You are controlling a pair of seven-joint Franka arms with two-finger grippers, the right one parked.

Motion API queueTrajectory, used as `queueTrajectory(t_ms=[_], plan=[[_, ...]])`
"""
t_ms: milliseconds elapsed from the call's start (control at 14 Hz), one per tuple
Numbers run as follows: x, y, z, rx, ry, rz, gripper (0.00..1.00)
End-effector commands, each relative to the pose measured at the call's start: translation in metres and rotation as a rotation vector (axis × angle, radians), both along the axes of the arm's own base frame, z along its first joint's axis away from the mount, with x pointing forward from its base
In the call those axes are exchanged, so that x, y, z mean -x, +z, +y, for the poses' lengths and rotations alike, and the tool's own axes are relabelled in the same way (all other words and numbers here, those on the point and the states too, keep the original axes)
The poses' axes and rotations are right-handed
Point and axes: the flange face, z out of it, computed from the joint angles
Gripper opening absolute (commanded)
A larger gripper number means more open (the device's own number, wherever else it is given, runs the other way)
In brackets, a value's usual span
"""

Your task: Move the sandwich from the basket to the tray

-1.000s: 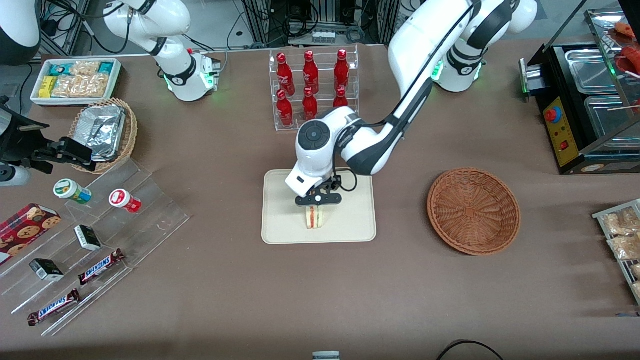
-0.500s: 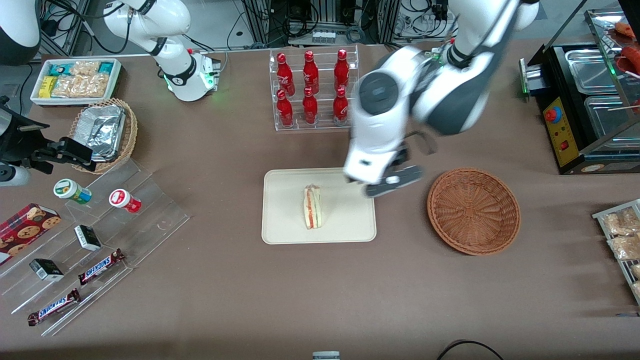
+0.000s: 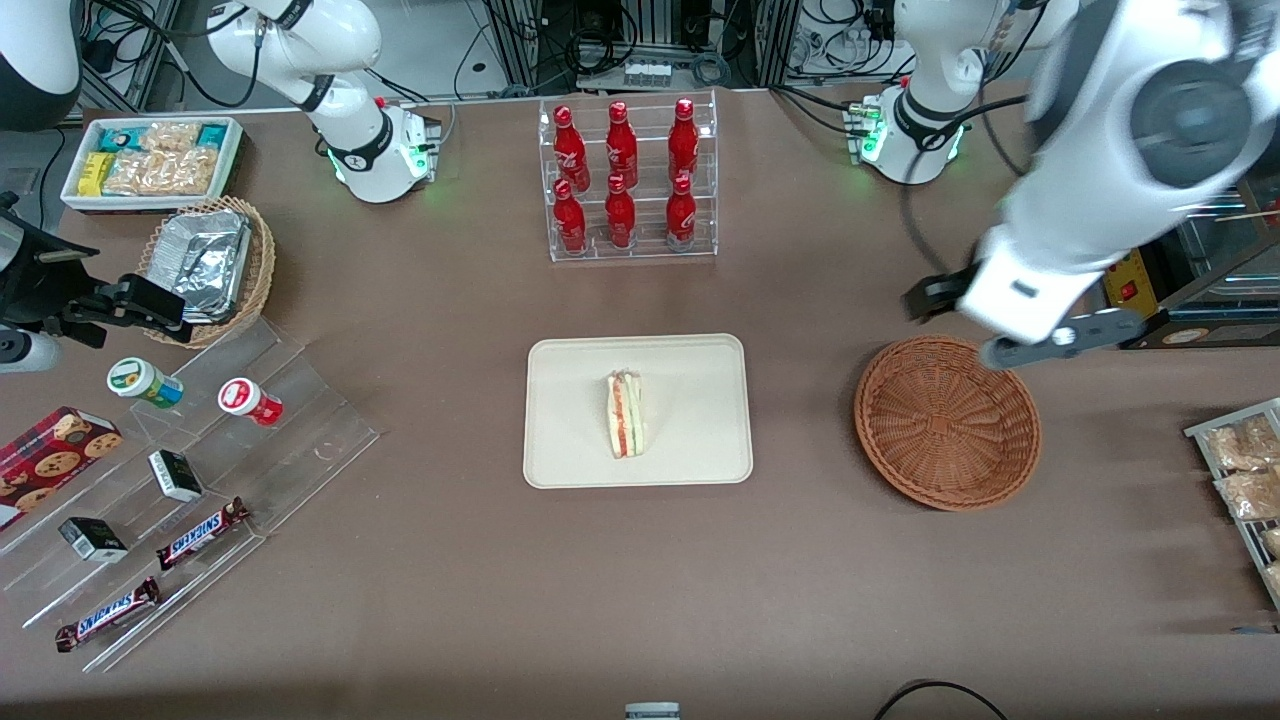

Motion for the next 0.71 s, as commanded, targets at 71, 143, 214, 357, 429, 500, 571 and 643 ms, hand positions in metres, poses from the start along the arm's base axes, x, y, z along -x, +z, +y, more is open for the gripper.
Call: queueTrajectory(t_ms=[71, 143, 214, 357, 429, 500, 571, 643], plan=[[0.047, 0.012, 0.066, 0.062, -0.155, 0.021, 0.99], [0.054, 0.014, 0.092, 0.079, -0.206, 0.019, 0.99], [0.060, 0.017, 0.112, 0.100, -0.240, 0.019, 0.99], [0.066, 0.021, 0.133, 0.125, -0.277, 0.010, 0.99], [0.065, 0.023, 0.134, 0.124, -0.276, 0.005, 0.99], [0.064, 0.022, 0.133, 0.115, -0.277, 0.008, 0.99], [0.060, 0.022, 0.130, 0.114, -0.283, 0.005, 0.99], [0.057, 0.021, 0.124, 0.111, -0.294, 0.011, 0.99]])
